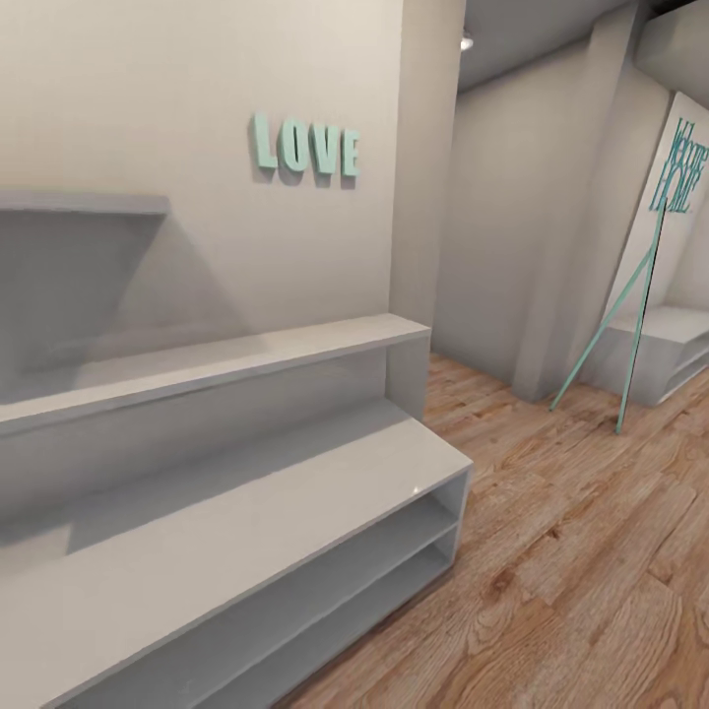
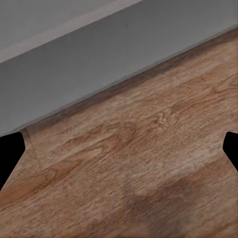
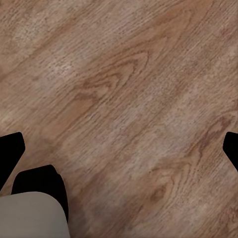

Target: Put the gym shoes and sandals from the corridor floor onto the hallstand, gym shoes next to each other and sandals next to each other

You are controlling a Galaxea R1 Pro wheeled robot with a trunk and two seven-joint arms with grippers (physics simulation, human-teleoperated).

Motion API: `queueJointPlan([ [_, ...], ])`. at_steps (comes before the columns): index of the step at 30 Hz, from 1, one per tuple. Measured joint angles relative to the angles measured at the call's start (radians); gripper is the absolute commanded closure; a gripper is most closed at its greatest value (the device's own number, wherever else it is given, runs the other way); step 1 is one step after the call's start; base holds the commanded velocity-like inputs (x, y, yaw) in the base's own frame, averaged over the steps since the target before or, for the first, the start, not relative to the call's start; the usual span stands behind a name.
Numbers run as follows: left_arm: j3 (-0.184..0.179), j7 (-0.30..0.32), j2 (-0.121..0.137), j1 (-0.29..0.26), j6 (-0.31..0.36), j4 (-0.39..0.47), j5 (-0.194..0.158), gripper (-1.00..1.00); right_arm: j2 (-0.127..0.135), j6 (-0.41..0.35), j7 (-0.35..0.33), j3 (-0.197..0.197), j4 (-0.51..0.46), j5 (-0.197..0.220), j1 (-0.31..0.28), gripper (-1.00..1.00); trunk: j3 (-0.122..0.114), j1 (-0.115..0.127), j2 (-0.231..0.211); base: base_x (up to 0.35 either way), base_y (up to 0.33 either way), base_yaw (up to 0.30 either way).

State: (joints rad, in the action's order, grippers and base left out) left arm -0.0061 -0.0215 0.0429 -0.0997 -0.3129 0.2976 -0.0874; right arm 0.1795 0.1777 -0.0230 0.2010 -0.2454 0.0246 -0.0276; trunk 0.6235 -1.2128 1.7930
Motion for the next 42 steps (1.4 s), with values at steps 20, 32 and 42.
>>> queueJointPlan([
  [20, 0.001, 0.001, 0.004, 0.000, 0.000, 0.000, 0.001, -1.00, 0.000, 0.000, 0.000, 0.000, 0.000, 0.000, 0.000, -1.00, 0.000, 0.000, 0.000, 0.000, 0.000, 0.000],
  [32, 0.001, 0.002, 0.009, 0.000, 0.000, 0.000, 0.001, -1.00, 0.000, 0.000, 0.000, 0.000, 0.000, 0.000, 0.000, -1.00, 0.000, 0.000, 0.000, -0.043, 0.000, 0.000],
  [42, 0.001, 0.002, 0.010, 0.000, -0.001, 0.000, 0.002, -1.00, 0.000, 0.000, 0.000, 0.000, -0.001, 0.000, 0.000, -1.00, 0.000, 0.000, 0.000, -0.243, 0.000, 0.000],
])
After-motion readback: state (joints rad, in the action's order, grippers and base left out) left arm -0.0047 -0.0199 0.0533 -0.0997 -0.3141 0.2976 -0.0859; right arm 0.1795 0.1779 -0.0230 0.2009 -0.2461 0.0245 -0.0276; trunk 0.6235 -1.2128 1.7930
